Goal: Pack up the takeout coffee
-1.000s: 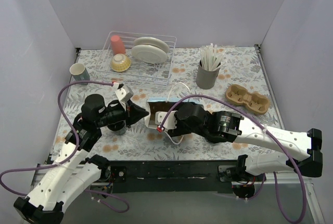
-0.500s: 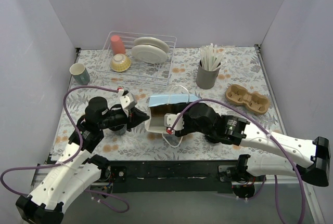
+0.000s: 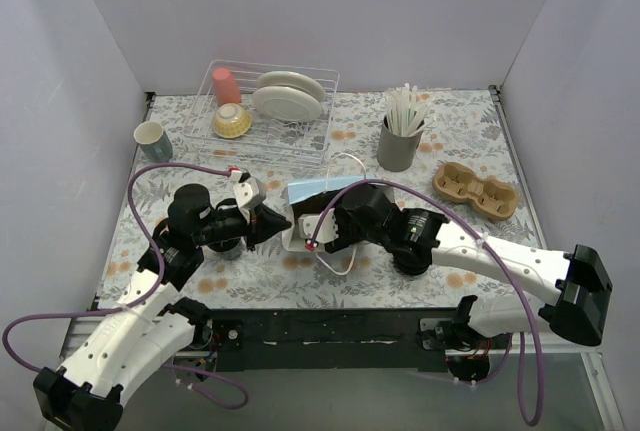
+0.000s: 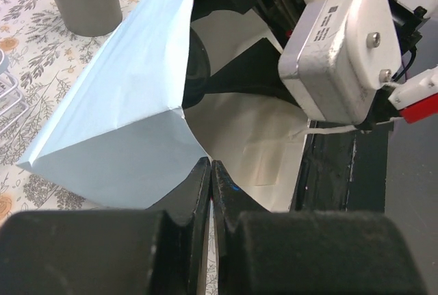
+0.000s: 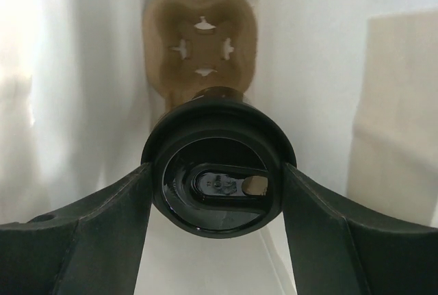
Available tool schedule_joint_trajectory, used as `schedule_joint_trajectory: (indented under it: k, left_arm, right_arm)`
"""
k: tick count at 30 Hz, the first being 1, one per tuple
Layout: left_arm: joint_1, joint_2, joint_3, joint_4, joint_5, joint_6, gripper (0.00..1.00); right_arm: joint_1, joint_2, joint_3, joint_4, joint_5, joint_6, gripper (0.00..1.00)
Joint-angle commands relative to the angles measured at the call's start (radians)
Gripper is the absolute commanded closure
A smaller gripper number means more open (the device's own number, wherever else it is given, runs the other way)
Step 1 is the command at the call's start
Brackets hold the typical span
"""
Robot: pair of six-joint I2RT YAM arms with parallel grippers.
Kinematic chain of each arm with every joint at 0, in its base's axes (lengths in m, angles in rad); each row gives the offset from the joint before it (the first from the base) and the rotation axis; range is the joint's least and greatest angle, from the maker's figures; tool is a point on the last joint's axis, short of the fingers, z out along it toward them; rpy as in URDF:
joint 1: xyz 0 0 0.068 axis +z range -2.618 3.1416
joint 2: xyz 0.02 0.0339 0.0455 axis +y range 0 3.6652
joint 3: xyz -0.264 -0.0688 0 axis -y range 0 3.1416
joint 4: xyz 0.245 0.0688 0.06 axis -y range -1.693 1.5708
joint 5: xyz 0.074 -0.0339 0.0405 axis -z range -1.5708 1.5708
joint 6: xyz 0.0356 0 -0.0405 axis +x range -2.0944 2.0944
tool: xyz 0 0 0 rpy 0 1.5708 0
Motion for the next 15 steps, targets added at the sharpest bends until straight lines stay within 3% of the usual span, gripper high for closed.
schedule_joint_trajectory:
  k: [1, 15]
  left_arm:
    - [-0.001, 0.0, 0.002, 0.023, 0.045, 0.009, 1.0]
    - [-0.001, 0.003, 0.006, -0.003, 0.04, 0.021, 1.0]
  right_arm:
    - [-0.004, 0.035, 0.049, 0.075, -0.001, -0.058, 0.6]
    - [-0.041, 0.079, -0.014, 0.142, 0.006, -0.052, 0.61]
